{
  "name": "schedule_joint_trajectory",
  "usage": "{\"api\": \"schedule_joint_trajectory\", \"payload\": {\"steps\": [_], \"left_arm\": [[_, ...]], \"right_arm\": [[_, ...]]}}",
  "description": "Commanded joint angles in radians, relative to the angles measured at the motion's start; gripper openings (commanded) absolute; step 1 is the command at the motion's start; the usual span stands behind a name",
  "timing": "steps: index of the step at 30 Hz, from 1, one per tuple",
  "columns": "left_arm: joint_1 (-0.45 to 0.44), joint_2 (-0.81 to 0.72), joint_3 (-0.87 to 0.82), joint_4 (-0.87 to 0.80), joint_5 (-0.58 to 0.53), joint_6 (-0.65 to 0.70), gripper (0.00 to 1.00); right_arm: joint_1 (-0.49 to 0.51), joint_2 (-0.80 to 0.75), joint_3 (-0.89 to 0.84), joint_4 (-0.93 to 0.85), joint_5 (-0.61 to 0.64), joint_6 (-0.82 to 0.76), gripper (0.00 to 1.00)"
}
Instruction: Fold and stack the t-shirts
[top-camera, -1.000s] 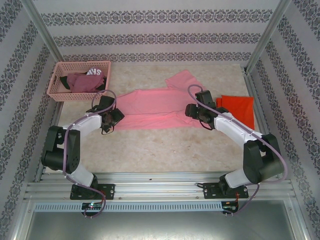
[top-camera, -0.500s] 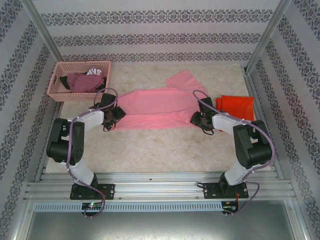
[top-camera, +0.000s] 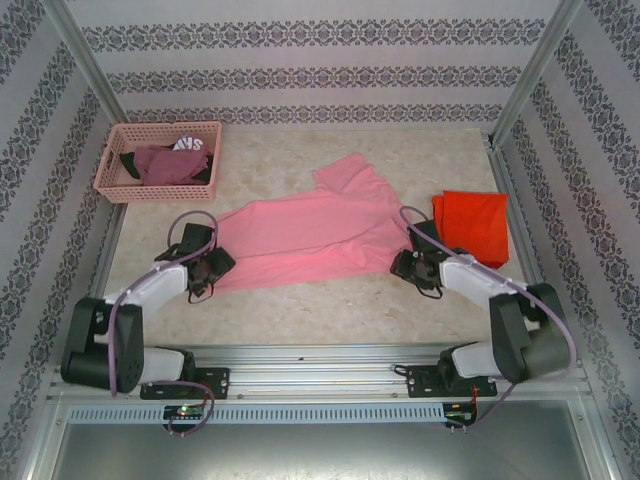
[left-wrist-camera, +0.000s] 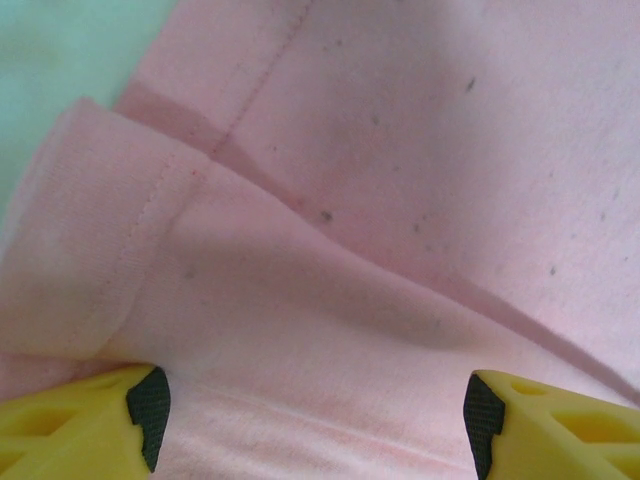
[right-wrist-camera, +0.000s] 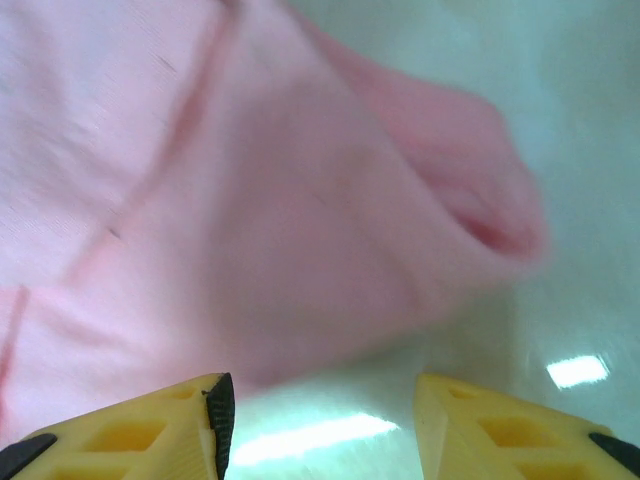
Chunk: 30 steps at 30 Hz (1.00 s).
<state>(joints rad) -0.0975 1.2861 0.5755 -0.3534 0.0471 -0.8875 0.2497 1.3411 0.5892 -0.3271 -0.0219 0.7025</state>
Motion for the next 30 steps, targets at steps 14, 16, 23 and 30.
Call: {"api": "schedule_joint_trajectory", "payload": {"steps": [14,16,23,30], "left_arm": [[0.008,0.048,0.195,-0.093,-0.049,0.031,0.79],[0.007,0.101,0.219,-0.096,-0.032,0.022,0.79],[0.007,0.060,0.151,-0.151,-0.099,-0.049,0.79],[0.013,0.056,0.089,-0.132,-0.157,-0.098,0.75]], "right_arm": [[0.112,0.091,0.272,0.042,-0.022,-0.055,0.51],[0.135,0.170,0.316,0.059,-0.043,-0.042,0.51],[0.161,0.260,0.295,0.079,-0.058,-0.022,0.51],[0.161,0.283,0.268,0.090,-0.061,-0.021,0.51]]}}
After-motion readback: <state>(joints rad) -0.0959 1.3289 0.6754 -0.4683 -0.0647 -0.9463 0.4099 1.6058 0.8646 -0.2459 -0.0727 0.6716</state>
